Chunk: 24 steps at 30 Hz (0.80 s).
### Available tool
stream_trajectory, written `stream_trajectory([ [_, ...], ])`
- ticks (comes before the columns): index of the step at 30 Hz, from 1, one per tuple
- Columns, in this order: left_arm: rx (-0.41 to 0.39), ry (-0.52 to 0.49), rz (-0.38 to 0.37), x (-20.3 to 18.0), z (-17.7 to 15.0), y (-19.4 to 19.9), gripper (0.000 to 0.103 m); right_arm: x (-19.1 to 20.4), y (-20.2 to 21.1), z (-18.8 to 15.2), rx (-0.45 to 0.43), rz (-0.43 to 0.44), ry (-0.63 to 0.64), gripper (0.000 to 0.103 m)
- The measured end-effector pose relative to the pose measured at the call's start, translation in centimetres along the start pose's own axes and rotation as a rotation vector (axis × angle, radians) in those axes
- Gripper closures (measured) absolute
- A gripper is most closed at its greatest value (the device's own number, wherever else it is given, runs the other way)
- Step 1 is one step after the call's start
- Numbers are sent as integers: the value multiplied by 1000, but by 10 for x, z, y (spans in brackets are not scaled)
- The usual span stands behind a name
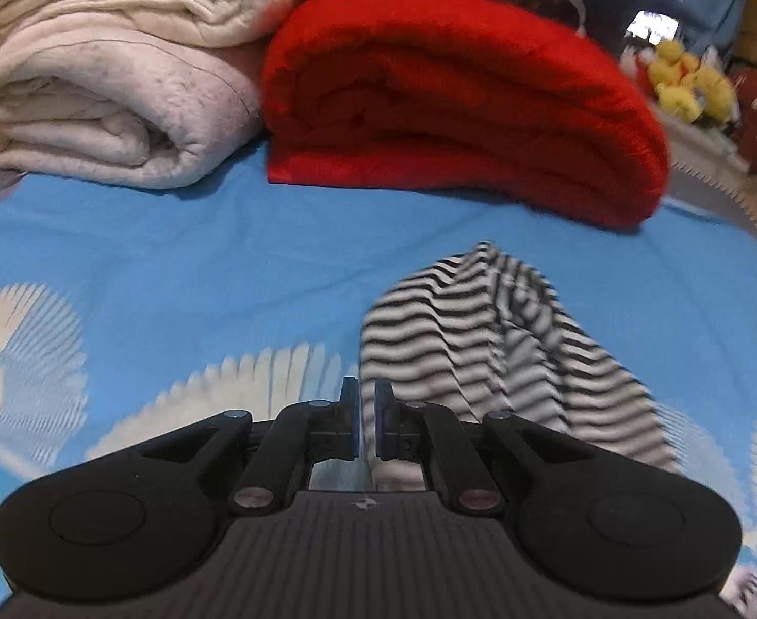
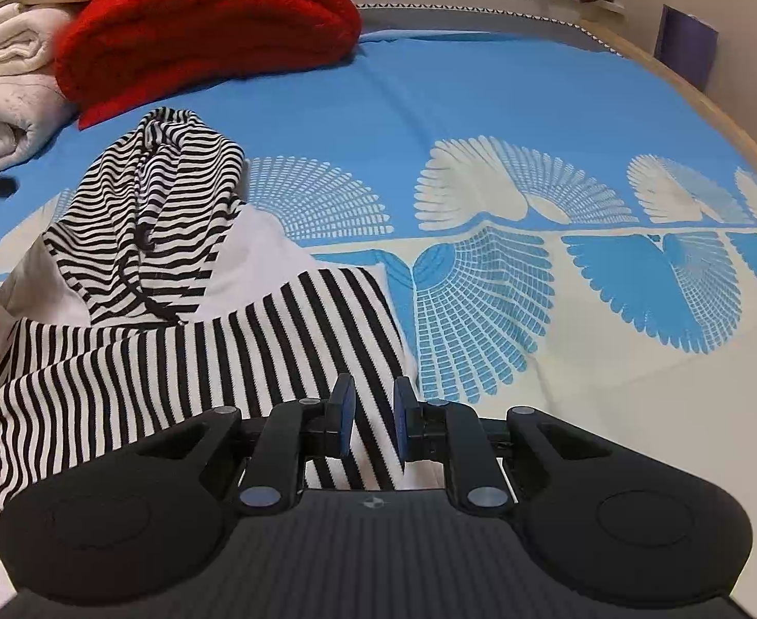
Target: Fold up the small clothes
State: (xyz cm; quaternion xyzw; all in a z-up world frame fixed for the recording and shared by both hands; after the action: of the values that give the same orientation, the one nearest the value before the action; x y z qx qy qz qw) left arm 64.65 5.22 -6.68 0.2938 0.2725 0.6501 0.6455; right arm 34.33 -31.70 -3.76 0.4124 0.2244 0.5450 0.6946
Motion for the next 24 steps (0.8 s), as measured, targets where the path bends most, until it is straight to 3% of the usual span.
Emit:
stream_trajectory([
  [3,17,26,-19,-1,19,-41,95,-4,-8,3,25,-1,-34,86],
  [5,22,72,-21,-1,28,-65,85,-7,-13,4,35,-4,-54,86],
  [7,28,102,-32,-4,33,-85,46,-8,-14,5,41,0,-67,86],
  [10,36,93,-45,-14,39,-110,44,-6,-16,4,45,5,-65,86],
  [14,55,81,-4,-23,47,-137,45,-3,-23,2,70,11,-76,86],
  [15,65,61,10,-25,47,-141,50,-2,-24,1,74,17,-78,86],
  [16,76,29,14,-29,46,-145,72,-1,-24,1,76,20,-78,86],
  [18,90,-37,5,-38,45,-147,94,1,-23,2,76,22,-75,86],
  [20,60,-106,-6,-47,43,-134,97,1,-22,4,72,24,-81,86],
  [22,-6,-239,-23,-64,37,-105,98,1,-19,7,63,27,-94,86],
  [24,-90,-320,-99,-77,23,-59,98,0,-15,9,55,38,-105,86],
])
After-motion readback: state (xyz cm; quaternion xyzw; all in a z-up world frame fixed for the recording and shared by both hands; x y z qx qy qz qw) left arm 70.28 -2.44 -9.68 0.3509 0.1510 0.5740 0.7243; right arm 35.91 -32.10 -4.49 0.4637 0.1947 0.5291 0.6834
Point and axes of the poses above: each gripper's, at about its wrist camera, not at the fingertips, and y roughly against the way its jaws point, x to its left, z to its top, the point moved 2 cm from there along -y, roughly the way its jaws point, and after that the axes turned 7 degrees about -y, right-handed, at the moved point
